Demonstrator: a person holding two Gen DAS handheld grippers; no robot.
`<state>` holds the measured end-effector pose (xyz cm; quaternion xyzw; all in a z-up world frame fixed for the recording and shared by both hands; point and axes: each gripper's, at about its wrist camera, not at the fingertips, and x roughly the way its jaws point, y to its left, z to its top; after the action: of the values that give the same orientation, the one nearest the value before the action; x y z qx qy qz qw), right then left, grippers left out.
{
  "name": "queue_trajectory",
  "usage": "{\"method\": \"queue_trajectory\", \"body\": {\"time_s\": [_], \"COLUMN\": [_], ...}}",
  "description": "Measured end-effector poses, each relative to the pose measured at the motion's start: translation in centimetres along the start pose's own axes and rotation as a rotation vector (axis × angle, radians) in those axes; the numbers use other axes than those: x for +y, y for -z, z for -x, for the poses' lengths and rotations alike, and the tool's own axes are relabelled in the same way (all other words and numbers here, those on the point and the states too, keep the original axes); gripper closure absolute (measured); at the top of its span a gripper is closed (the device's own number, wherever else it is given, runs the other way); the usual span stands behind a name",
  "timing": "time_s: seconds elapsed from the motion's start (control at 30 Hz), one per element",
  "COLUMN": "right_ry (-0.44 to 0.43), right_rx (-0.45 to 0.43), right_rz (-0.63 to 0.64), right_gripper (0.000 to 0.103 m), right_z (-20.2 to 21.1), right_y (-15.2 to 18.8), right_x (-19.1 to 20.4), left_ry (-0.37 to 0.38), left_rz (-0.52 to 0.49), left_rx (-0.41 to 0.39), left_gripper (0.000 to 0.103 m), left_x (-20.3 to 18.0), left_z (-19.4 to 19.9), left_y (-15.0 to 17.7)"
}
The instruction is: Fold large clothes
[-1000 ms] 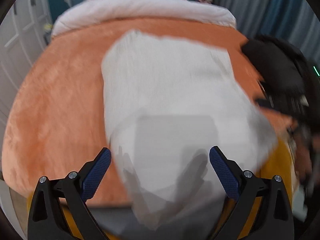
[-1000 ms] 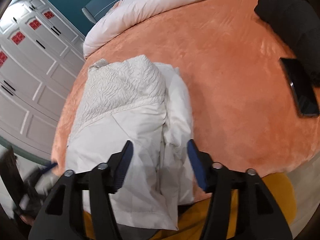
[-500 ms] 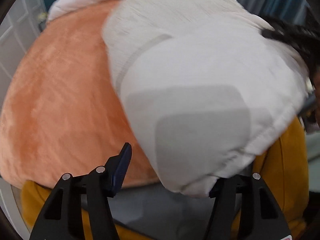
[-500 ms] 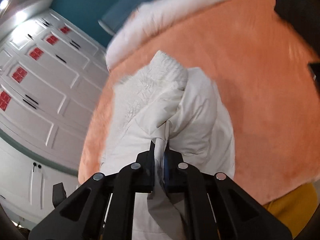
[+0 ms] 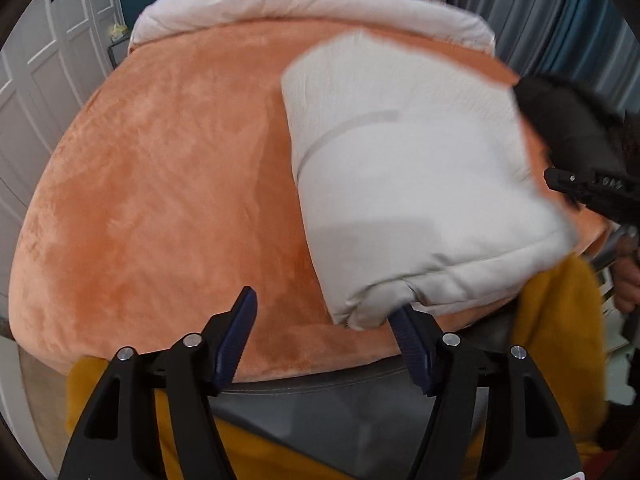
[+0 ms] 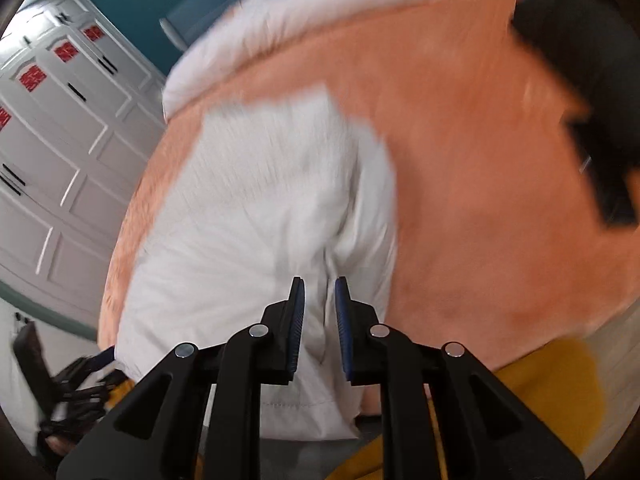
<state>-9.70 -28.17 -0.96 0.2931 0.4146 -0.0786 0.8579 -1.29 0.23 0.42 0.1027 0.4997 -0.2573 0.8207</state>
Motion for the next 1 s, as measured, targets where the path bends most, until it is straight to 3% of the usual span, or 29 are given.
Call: {"method": "queue_trajectory", "body": {"time_s": [0.07,0.17,0.23,0.3,0.33,0.4,0.47,0.57,0.63,0.7,0.77,0.87,0.93,1.0], "right_ry": [0.015,0.027,0.056,0.113,0.183,0.154,0.129,-0.041,-0.025,0.014,-0.029,-0.186,-0.207,-0.216], "right_rx": [-0.072,-0.129,-0.134,-0.075,0.006,0.157,0.144,0.003,-0.032,0.004,0.099,0.262,0.272,0.292], "right_rz": [0.056,0.126,0.146,0.147,0.134,0.079,0.001,-0.099,-0.105,-0.116,-0.154,-0.089,0.038,-0.006], "right_gripper": [0.089,0.089,0.088,0.089,0.092,0.094,0.094,0.093,0.091,0.089,0.091,0.103,0.103,0.103], "right_z": [1.6,0.9,-1.0,-5.2,-8.9,-13.7,-12.9,-6.5,-3.9,-3.6,-6.0,-10.6,-12.7,-14.9], "right_y": [-2.6,-6.0,-7.8,-8.8,-8.5,-7.3,-7.0,-6.5,-5.5,-4.5,-3.8,-2.5,-1.6,-1.4], "right_x": [2.0,4.6,5.0,4.6,3.6,0.7,-0.5,-1.4,-2.9,-5.1,-7.3,-4.9,-1.5,-2.1], "left_ry": [0.021,0.041,0.033,0.022,0.006,-0.037,-0.076,-0.106,-0.072,-0.027,-0.012,-0.03,-0.076,-0.103], "left_rz": [0.003,0.02,0.022,0.023,0.01,-0.011,-0.046,-0.058,-0.012,0.041,0.076,0.074,0.065,0.065], "left_rx": [-0.016,-0.192,-0.28,-0.326,-0.322,-0.276,-0.181,-0.098,-0.09,-0.08,-0.069,-0.065,-0.066,-0.07], "left_gripper": [0.037,0.031,0.022,0.02,0.02,0.02,0.02,0.02,0.02,0.018,0.015,0.014,0.014,0.014], "left_x": [-0.7,-0.8,-1.5,-2.5,-3.2,-4.2,-5.5,-5.6,-4.7,-4.2,-3.8,-3.9,-4.1,-3.9], "left_z": [1.4,4.1,5.7,5.7,4.8,2.5,-1.4,-4.8,-5.5,-5.5,-6.0,-6.4,-6.6,-6.7], "left_y": [-1.6,-4.7,-6.6,-8.6,-9.3,-10.0,-10.0,-8.9,-8.2,-7.7,-7.6,-7.6,-7.4,-7.3]}}
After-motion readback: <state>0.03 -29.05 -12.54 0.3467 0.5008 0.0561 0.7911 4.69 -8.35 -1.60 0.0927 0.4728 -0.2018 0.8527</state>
